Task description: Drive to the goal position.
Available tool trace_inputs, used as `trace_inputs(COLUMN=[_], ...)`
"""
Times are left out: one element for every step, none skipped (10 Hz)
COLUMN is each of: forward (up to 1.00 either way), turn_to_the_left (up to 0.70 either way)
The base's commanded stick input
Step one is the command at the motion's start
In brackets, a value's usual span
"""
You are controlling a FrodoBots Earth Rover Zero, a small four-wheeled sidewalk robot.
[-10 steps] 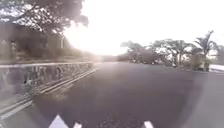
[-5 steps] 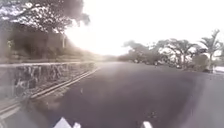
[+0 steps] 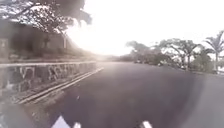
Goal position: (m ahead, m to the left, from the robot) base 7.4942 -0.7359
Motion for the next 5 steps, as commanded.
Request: trace_inputs(forward=[0.7, 0.7, 0.7, 0.7, 0.7], turn_to_the_left=[0.0, 0.0, 0.0, 0.0, 0.0])
